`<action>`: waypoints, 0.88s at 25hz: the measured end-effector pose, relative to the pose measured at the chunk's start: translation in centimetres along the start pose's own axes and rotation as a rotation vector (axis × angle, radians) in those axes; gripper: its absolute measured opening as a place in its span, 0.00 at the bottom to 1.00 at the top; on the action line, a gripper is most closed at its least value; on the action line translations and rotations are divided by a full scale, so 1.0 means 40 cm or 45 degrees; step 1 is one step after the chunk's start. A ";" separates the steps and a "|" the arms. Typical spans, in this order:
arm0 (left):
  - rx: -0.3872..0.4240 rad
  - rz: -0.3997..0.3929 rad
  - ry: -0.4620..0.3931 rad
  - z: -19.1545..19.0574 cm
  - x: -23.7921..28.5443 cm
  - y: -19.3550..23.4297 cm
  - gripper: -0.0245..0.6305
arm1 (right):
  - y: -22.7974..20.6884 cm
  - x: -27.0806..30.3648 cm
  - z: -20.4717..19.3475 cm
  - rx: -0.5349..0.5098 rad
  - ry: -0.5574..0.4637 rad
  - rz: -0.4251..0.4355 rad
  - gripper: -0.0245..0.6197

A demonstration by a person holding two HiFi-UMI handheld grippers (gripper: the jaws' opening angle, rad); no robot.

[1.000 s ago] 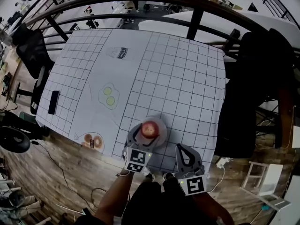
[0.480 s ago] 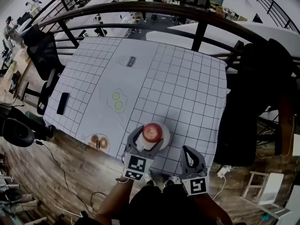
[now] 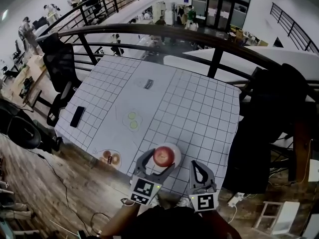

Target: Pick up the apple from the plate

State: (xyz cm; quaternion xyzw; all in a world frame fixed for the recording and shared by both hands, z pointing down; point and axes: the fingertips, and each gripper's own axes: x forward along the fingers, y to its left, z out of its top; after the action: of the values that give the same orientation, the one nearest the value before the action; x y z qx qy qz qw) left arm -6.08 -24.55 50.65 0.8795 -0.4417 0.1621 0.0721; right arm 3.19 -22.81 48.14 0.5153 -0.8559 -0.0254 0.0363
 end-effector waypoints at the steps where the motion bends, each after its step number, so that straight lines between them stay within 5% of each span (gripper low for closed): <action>1: 0.000 0.002 -0.004 0.002 -0.006 -0.004 0.62 | 0.004 0.002 0.005 -0.013 -0.005 0.012 0.07; 22: 0.019 0.039 -0.017 -0.001 -0.039 -0.013 0.62 | 0.034 -0.005 0.050 -0.039 -0.076 0.039 0.07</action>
State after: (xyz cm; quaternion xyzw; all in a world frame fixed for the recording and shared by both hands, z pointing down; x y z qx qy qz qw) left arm -6.57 -23.04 50.16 0.8742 -0.4542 0.1607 0.0600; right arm 1.93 -21.98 46.24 0.5006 -0.8638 -0.0532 0.0189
